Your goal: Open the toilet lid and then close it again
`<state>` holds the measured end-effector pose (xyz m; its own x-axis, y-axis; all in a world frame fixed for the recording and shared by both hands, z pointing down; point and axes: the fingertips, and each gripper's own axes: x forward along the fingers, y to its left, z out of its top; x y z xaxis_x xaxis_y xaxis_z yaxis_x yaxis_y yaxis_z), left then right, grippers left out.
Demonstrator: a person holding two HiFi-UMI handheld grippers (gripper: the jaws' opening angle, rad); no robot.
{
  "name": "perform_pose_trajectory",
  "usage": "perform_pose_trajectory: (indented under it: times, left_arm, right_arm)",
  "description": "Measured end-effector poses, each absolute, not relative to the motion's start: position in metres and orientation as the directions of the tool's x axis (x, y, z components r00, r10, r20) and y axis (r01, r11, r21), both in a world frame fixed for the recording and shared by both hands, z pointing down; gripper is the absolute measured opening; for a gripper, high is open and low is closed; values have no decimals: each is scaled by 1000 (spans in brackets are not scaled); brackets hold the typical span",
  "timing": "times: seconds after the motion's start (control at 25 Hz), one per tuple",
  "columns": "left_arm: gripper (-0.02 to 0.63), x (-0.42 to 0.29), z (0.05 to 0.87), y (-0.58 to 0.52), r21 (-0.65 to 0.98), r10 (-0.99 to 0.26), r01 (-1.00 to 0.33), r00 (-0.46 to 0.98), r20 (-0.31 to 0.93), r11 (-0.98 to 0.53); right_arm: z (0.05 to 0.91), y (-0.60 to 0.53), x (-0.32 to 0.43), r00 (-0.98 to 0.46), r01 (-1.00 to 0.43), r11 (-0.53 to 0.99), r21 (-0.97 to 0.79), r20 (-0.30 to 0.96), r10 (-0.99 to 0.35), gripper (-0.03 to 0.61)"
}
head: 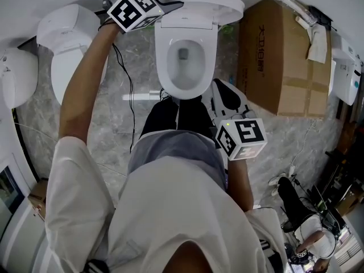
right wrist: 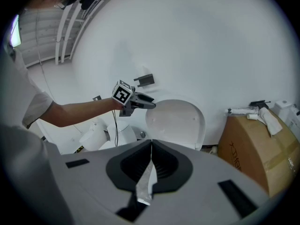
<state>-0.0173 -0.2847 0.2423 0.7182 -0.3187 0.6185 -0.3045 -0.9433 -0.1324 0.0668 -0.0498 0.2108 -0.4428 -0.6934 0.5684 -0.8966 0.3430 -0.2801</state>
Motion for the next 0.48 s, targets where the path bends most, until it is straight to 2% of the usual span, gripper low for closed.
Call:
perform_pose_trajectory:
  times: [0.48]
  left_arm:
    - [209,-18,253,-244,-187,-341,-287,718,607,-939]
  right_arm:
    - [222,-25,57,-419,-908,305,-289,573,-704,11]
